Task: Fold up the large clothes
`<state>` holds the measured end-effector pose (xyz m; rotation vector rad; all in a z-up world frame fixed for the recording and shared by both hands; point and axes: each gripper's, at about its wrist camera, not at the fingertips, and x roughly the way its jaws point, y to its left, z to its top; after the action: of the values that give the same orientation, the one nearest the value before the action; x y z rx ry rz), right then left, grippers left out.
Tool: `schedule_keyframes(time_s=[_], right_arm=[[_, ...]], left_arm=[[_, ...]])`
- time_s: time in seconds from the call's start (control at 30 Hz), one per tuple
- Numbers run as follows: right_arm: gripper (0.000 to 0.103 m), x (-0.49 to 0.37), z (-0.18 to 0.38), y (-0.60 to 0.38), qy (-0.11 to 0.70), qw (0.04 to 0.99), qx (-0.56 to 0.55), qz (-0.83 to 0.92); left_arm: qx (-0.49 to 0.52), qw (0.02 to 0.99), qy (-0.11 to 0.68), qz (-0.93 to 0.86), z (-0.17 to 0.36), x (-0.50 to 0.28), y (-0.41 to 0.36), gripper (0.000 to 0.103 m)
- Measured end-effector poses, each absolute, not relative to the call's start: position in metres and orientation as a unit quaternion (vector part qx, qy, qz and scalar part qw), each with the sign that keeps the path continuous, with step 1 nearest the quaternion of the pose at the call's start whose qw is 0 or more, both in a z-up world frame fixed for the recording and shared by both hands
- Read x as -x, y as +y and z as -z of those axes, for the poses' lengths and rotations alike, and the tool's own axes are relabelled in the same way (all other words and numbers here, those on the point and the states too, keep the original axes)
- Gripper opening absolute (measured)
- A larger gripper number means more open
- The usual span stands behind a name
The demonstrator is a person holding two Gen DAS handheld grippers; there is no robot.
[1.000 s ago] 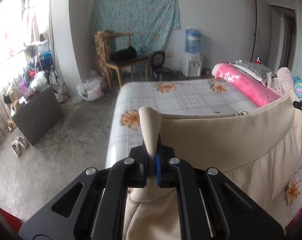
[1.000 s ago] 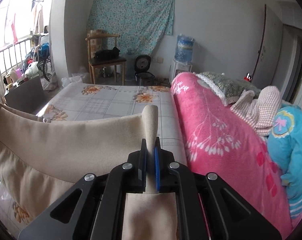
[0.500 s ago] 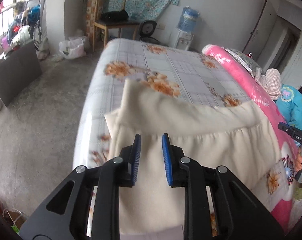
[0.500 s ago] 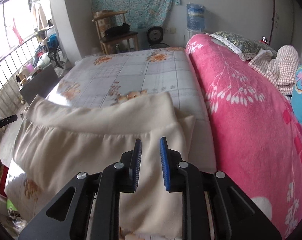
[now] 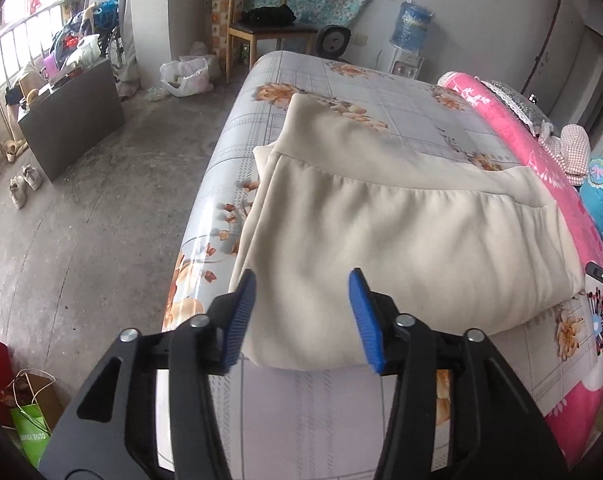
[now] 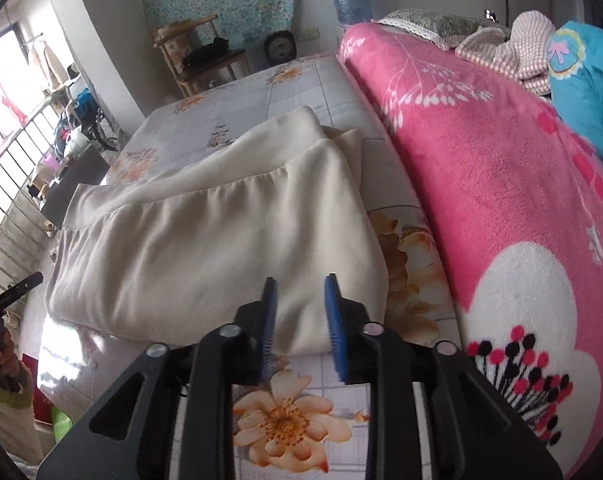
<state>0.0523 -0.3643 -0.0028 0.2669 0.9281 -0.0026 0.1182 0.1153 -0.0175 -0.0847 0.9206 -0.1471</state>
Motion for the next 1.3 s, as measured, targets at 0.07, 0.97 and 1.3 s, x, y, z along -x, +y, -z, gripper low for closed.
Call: schedule_keyframes(time_s=[0.07,0.97,1.3], right_arm=[[0.050,-0.039,-0.007,-0.343,0.438,0.893,-0.104,-0.004],[0.097,0.008,-0.054,-0.215,0.382,0.923,-0.027,0.030],[0.097,0.002,-0.039,-0.208,0.410,0.911,-0.023,0.021]], left_arm=[[0.036,0.898,0.432,0.071,0.006,-0.101,0.105,0.079],[-0.030,0.906,0.422,-0.013,-0.031,-0.029,0.002,0.094],[-0.027,0.897,0.442,-0.018,-0.021,-0.037,-0.004,0.094]])
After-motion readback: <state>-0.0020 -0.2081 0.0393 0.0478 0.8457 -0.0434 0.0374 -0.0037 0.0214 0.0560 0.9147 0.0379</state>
